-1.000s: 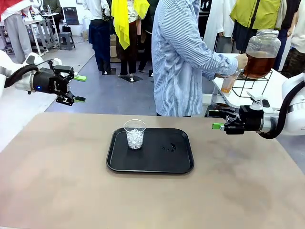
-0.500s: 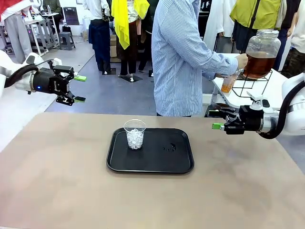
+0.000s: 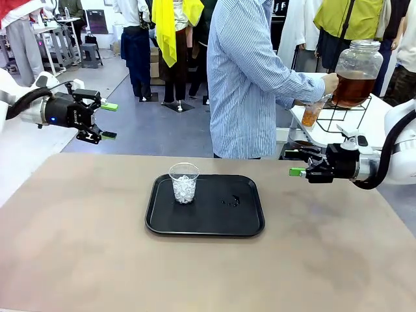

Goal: Pour the drink into the iced cup.
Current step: Pick up the iced cup indicated by the human and present it to them.

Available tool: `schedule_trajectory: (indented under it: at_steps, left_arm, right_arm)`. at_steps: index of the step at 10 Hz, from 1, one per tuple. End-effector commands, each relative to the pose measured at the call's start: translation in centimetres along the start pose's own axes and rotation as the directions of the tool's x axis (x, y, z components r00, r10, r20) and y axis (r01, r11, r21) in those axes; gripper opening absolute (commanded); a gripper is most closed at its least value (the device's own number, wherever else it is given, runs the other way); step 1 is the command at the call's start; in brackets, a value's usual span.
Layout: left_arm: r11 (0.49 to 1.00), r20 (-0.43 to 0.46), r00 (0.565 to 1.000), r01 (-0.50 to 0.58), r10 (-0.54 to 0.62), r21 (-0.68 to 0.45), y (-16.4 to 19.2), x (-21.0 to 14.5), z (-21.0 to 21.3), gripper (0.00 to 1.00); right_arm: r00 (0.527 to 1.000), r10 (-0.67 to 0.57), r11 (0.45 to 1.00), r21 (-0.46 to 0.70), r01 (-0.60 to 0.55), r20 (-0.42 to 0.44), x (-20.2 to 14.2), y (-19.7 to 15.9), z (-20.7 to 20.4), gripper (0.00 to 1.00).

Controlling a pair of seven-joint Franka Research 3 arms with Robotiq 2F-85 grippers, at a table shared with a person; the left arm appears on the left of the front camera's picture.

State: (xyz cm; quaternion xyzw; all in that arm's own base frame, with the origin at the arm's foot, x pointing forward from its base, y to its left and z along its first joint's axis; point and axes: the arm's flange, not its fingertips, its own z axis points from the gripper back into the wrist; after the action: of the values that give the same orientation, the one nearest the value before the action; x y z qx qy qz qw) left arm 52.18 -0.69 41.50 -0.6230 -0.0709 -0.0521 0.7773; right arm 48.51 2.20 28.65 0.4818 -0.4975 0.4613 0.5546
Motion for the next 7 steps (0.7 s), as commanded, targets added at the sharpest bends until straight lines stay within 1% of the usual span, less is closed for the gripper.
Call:
schedule_trajectory:
  at_steps: [1,7]
  left_arm:
    - [1.000,0.005,1.000,0.002,-0.002,0.004,-0.22,-0.26,-0.04,1.00]
    - [1.000,0.005,1.000,0.002,-0.002,0.004,-0.22,-0.26,-0.04,1.00]
  right_arm:
    - [1.000,0.008,1.000,0.003,-0.008,-0.003,0.34,-0.23,-0.20,1.00]
    - [1.000,0.008,1.000,0.003,-0.008,-0.003,0.34,-0.23,-0.20,1.00]
